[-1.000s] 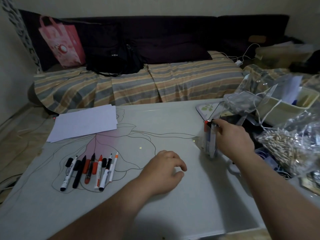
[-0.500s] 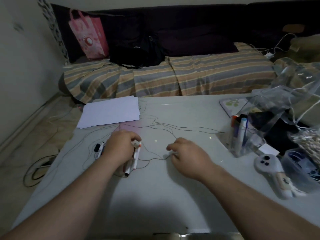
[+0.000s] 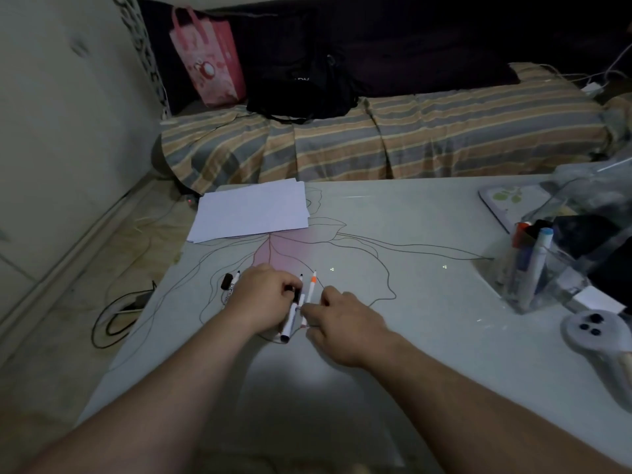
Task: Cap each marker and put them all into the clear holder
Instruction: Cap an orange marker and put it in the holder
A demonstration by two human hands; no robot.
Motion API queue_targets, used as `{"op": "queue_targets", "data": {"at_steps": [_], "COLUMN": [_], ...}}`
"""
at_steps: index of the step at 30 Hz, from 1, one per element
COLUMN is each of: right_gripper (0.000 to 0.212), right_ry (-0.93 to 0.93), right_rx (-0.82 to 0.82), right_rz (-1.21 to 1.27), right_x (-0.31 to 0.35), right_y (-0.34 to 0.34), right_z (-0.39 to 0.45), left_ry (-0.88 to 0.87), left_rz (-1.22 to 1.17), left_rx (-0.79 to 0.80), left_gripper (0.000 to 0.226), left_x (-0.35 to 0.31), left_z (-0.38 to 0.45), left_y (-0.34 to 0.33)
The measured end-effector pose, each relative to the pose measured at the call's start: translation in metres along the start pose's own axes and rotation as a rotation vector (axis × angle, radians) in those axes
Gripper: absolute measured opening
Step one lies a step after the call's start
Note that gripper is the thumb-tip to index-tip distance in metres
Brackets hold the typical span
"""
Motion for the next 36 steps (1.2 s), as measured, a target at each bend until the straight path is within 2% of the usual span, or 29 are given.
{"op": "queue_targets", "data": {"at_steps": [5, 9, 13, 21, 26, 29, 36], "right_gripper": [0.036, 0.036, 0.031, 0.019, 0.020, 0.025, 0.032], "right_ry": [-0.101, -0.122, -0.182, -0.267, -0.338, -0.375, -0.410], "right_rx": [-0.127, -0.091, -0.158, -0.109, -0.083, -0.081, -0.086], "right_rz": [-0.003, -0.004, -0.058, -0.027, -0.010, 0.000, 0.038], "right_x": [-0.018, -0.029, -0.044, -0.072, -0.087, -0.096, -0.111], "right_y": [0.011, 0.009, 0.015, 0.030, 0.043, 0.047, 0.050], "right_z": [-0.002, -0.006, -0.006, -0.027, -0.044, -0.053, -0.067], "left_ry": [-0.016, -0.005, -0.023, -0.030, 0.013, 0.066, 0.037], "left_rz": [0.052, 0.088, 0.195, 0.207, 0.130, 0.193, 0.350], "left_rx": [0.048, 0.038, 0.027, 0.030, 0.043, 0.013, 0.029], "left_gripper": [0.028, 0.029, 0.039, 0.031, 0.046, 0.051, 0.031], "left_x": [-0.007, -0.005, -0.009, -0.018, -0.022, -0.021, -0.045], "left_z": [0.004, 0.005, 0.003, 0.004, 0.005, 0.008, 0.006], "left_y": [-0.012, -0.010, -0.007, -0.014, -0.012, -0.007, -0.014]}}
Point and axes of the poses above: each hand's wrist, its own z-axis towards the middle knuckle, its own y-axis out of the back of the hand, x = y × z, the point moved 7 cm from there along z, towards the middle knuckle, and after that the axes turned 5 degrees about -x, right-handed, at the moved point
